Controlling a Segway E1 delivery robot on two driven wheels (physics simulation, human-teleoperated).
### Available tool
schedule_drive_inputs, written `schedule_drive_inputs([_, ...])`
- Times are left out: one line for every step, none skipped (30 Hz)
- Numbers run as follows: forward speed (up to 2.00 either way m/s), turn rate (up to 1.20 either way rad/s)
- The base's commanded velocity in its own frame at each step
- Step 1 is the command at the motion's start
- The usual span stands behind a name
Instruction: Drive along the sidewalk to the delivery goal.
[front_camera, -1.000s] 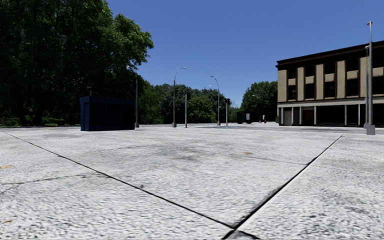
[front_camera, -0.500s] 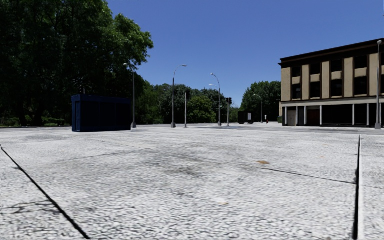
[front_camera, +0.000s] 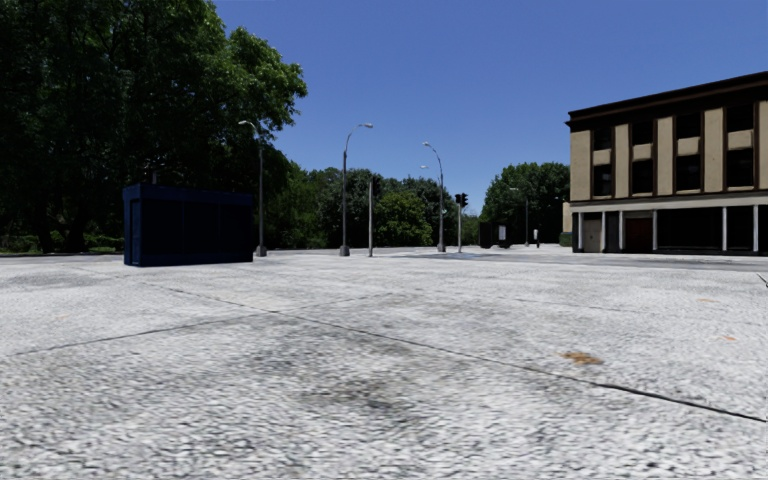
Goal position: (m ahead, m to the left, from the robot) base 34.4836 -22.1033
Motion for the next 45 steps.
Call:
schedule_drive_inputs([2.00, 0.00])
schedule_drive_inputs([2.00, 0.00])
schedule_drive_inputs([2.00, 0.00])
schedule_drive_inputs([2.00, 0.00])
schedule_drive_inputs([2.00, 0.00])
schedule_drive_inputs([2.00, 0.00])
schedule_drive_inputs([2.00, 0.00])
schedule_drive_inputs([2.00, 0.00])
schedule_drive_inputs([2.00, 0.00])
schedule_drive_inputs([2.00, 0.00])
schedule_drive_inputs([2.00, 0.00])
schedule_drive_inputs([2.00, 0.00])
schedule_drive_inputs([2.00, 0.00])
schedule_drive_inputs([2.00, 0.00])
schedule_drive_inputs([2.00, 0.00])
schedule_drive_inputs([2.00, 0.00])
schedule_drive_inputs([2.00, 0.00])
schedule_drive_inputs([2.00, 0.00])
schedule_drive_inputs([2.00, 0.00])
schedule_drive_inputs([2.00, 0.00])
schedule_drive_inputs([2.00, 0.00])
schedule_drive_inputs([2.00, 0.00])
schedule_drive_inputs([2.00, 0.00])
schedule_drive_inputs([2.00, 0.00])
schedule_drive_inputs([2.00, 0.00])
schedule_drive_inputs([2.00, 0.00])
schedule_drive_inputs([2.00, 0.00])
schedule_drive_inputs([2.00, 0.00])
schedule_drive_inputs([2.00, 0.00])
schedule_drive_inputs([2.00, 0.00])
schedule_drive_inputs([2.00, 0.00])
schedule_drive_inputs([2.00, 0.00])
schedule_drive_inputs([2.00, 0.00])
schedule_drive_inputs([2.00, 0.00])
schedule_drive_inputs([2.00, 0.00])
schedule_drive_inputs([2.00, 0.00])
schedule_drive_inputs([2.00, 0.00])
schedule_drive_inputs([2.00, 0.00])
schedule_drive_inputs([2.00, 0.00])
schedule_drive_inputs([2.00, 0.00])
schedule_drive_inputs([2.00, 0.00])
schedule_drive_inputs([2.00, 0.00])
schedule_drive_inputs([2.00, 0.00])
schedule_drive_inputs([2.00, 0.00])
schedule_drive_inputs([2.00, 0.00])
